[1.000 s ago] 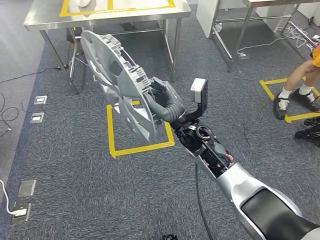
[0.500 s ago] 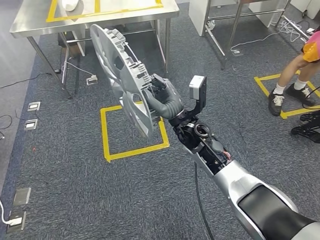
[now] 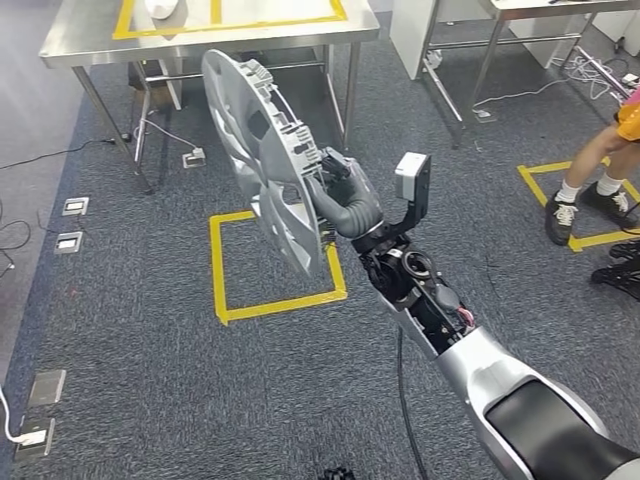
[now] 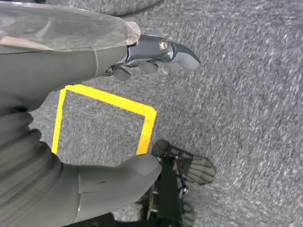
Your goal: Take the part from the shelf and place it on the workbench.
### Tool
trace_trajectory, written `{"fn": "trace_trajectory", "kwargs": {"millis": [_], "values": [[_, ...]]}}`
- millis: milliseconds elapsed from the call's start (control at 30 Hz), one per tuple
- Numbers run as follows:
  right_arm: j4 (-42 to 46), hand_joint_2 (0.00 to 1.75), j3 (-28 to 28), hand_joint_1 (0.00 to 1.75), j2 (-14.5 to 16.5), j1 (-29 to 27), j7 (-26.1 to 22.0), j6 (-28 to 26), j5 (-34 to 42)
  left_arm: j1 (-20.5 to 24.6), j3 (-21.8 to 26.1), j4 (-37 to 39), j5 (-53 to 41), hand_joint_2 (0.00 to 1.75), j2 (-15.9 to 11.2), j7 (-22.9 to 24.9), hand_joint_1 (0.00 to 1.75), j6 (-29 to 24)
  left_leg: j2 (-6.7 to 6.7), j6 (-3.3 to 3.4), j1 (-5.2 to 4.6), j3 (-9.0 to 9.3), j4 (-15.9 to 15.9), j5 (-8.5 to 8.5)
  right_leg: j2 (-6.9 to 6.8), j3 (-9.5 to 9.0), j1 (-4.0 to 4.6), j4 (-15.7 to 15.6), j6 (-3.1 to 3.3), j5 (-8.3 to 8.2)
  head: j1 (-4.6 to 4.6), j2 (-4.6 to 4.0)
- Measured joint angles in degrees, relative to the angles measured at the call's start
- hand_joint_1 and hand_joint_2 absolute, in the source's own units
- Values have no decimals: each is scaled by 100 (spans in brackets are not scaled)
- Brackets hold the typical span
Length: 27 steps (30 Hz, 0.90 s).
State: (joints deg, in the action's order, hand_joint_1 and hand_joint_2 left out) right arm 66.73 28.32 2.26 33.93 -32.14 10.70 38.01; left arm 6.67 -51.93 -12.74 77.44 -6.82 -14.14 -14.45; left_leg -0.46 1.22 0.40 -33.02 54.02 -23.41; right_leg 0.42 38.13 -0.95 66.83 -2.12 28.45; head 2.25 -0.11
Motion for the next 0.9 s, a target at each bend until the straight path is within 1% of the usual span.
{"fn": "trace_trajectory", "kwargs": {"millis": [33,67,100,133,200,233,267,300,367,400,433,467,500,533,567,600,633,667,700,733,767,800,833,867,900], "values": [[2,175,-1,175,-2,0,3,-9,0,-4,0,1,1,175,6,7,0,3,-6,-26,-2,7,25,-28,-4,-186,-8,-414,-1,-198,22,0],[7,175,0,175,-3,1,6,-15,1,-2,0,1,2,175,9,17,0,3,-11,-53,-9,2,62,-53,-4,-335,-11,-756,8,-332,36,0],[13,175,2,175,-3,-2,9,-16,3,0,0,1,7,175,10,26,0,2,-14,-79,-14,-9,87,-69,-1,-415,-7,-943,21,-382,37,0],[19,175,3,175,-3,-8,12,-16,4,-1,0,1,13,175,9,36,0,2,-15,-105,-21,-21,99,-77,5,-440,6,-1010,40,-371,25,0],[28,175,6,175,-3,-20,16,-16,7,-3,0,0,24,175,9,48,0,-1,-11,-159,-10,-23,98,-88,15,-451,19,-1038,105,-375,-12,0],[31,175,8,175,-3,-22,19,-14,7,-4,0,0,30,175,11,51,0,-4,-5,-190,-4,-39,150,-130,16,-470,16,-1057,136,-380,-31,0],[31,175,11,175,-2,-19,21,-11,13,-1,0,0,38,175,14,52,0,-8,-1,-220,3,-104,304,-221,12,-490,9,-1077,170,-386,-57,0],[32,175,15,175,1,-17,23,-5,19,2,0,0,48,175,16,52,0,-15,3,-246,8,-235,581,-362,7,-508,2,-1091,195,-387,-85,0],[28,175,28,175,10,-12,20,15,31,-2,0,0,72,175,18,52,0,-31,6,-283,12,-659,1396,-683,1,-518,12,-1093,235,-370,-137,0],[21,175,37,175,17,-11,17,26,32,-8,0,0,83,175,18,52,0,-37,6,-292,14,-845,1712,-756,1,-525,18,-1093,247,-359,-146,0],[9,175,46,175,22,-9,13,36,32,-13,0,0,92,175,19,52,0,-42,6,-291,14,-942,1834,-725,3,-537,22,-1093,254,-347,-151,0],[-4,175,55,175,28,-6,10,42,33,-16,0,0,97,175,19,52,0,-43,6,-279,14,-917,1709,-585,6,-555,24,-1093,255,-333,-156,0],[-16,175,63,175,35,-2,8,44,33,-17,0,0,101,175,17,52,0,-45,6,-257,13,-783,1376,-374,10,-580,24,-1093,249,-317,-160,0],[-22,175,71,175,42,4,4,45,33,-16,0,0,100,175,14,52,0,-46,8,-227,11,-590,932,-156,14,-604,24,-1094,239,-296,-167,0],[-25,175,77,175,48,11,-1,48,34,-11,0,0,97,175,9,52,0,-47,8,-198,-2,-408,531,-7,19,-619,36,-1091,221,-273,-176,0],[-25,175,82,175,52,17,-7,49,36,-6,0,0,90,175,5,52,0,-48,7,-173,-14,-280,254,75,23,-628,44,-1092,199,-256,-178,0],[-26,175,86,175,54,22,-14,50,38,-2,0,0,78,175,3,51,0,-48,4,-150,-29,-215,114,87,26,-631,50,-1095,174,-239,-178,0],[-27,175,88,175,54,24,-20,50,39,1,0,0,64,175,2,51,0,-46,0,-129,-46,-199,90,65,28,-636,53,-1103,145,-227,-173,0],[-27,175,87,175,54,23,-24,46,39,1,0,0,47,175,2,50,0,-43,-3,-103,-42,-180,75,61,26,-647,50,-1114,116,-211,-162,0],[-26,175,84,175,53,20,-27,40,39,-4,0,0,33,175,3,48,0,-39,-4,-77,-37,-147,45,56,20,-652,44,-1083,89,-175,-154,0],[-24,175,78,175,52,18,-29,35,39,-8,0,0,19,175,4,45,0,-34,-3,-49,-28,-106,14,51,14,-609,44,-960,67,-96,-143,0],[-22,175,71,175,52,14,-31,31,39,-9,0,0,8,175,5,44,0,-28,-1,-20,-17,-63,-14,43,9,-494,45,-703,50,33,-125,0],[-22,175,63,175,51,7,-32,25,39,-9,0,0,1,175,6,42,0,-24,0,5,-19,-32,-24,25,5,-310,41,-326,40,193,-106,0],[-22,175,56,175,47,-4,-33,20,39,-5,0,0,-9,175,5,42,0,-21,2,27,-22,-8,-24,3,4,-69,43,111,30,350,-91,0],[-21,175,50,175,42,-22,-34,11,39,0,0,0,-20,175,4,43,0,-19,2,39,-24,18,-23,-20,4,145,42,470,21,442,-76,0]]}}
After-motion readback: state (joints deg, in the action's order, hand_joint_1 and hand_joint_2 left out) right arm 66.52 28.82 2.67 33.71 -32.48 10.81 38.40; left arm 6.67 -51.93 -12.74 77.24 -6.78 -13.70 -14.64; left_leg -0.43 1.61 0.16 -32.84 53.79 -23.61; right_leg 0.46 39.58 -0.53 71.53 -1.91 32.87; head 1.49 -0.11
